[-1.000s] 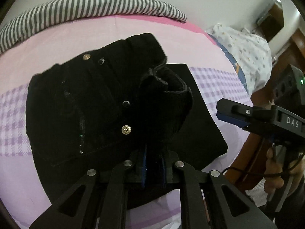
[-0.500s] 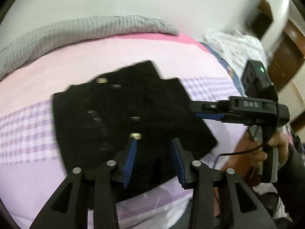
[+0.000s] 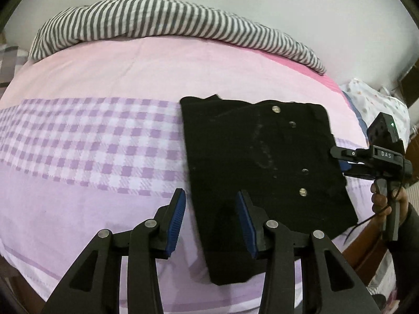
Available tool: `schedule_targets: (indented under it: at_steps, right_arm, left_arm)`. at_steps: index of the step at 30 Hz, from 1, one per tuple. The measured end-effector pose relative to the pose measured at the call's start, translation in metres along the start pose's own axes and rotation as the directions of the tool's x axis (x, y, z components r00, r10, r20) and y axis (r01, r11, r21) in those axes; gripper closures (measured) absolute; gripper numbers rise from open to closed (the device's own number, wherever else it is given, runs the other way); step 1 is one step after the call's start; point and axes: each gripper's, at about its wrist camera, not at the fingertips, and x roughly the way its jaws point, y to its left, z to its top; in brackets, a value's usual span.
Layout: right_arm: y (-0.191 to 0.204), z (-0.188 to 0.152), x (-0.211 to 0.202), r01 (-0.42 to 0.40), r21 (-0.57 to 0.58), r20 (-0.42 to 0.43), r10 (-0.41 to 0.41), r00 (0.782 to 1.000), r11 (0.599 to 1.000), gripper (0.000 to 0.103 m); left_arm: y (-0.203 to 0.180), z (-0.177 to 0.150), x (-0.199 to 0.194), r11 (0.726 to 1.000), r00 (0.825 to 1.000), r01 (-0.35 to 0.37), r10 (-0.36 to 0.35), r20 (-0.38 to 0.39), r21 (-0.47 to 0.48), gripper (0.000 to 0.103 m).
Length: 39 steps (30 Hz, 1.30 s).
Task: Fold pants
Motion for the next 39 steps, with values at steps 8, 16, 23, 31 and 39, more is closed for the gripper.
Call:
schedule_targets:
  at_steps: [8, 16, 23, 31, 39]
  right_arm:
    - [0.003, 0.001, 0.011, -0.083, -0.033, -0.034, 0.082, 0.996, 0.996, 0.051]
    - [0.012, -0.017, 0.023, -0.081, 0.015, -0.06, 0.082, 0.995, 0.997, 0.078]
    - [0.057, -0.03, -0.005, 0.0, -0.045, 0.059, 0.002, 0.998, 0.999, 0.088]
    - [0.069, -0.051, -0.063, 0.036, -0.048, 0.19, -0.027, 0.981, 0.998, 0.089]
    - [0.002, -0.063, -0.067, 0.192, 0.075, 0.181, -0.203, 0.962, 0.978, 0.089]
  left_arm:
    - [0.01, 0.002, 0.009, 0.999, 1.0, 0.005, -0.006, -0.024, -0.05, 0.061]
    - [0.02, -0.001, 0.009, 0.996, 1.0, 0.018, -0.02, -0.019, -0.085, 0.061]
    - [0.021, -0.002, -0.002, 0.996, 1.0, 0.013, -0.012, 0.01, -0.085, 0.061]
    - [-0.008, 0.01, -0.017, 0.997, 0.995, 0.075, -0.075, 0.066, -0.001, 0.06]
    - [-0.064, 0.012, 0.006, 0.978, 0.99, 0.134, -0.138, 0.016, 0.161, 0.06]
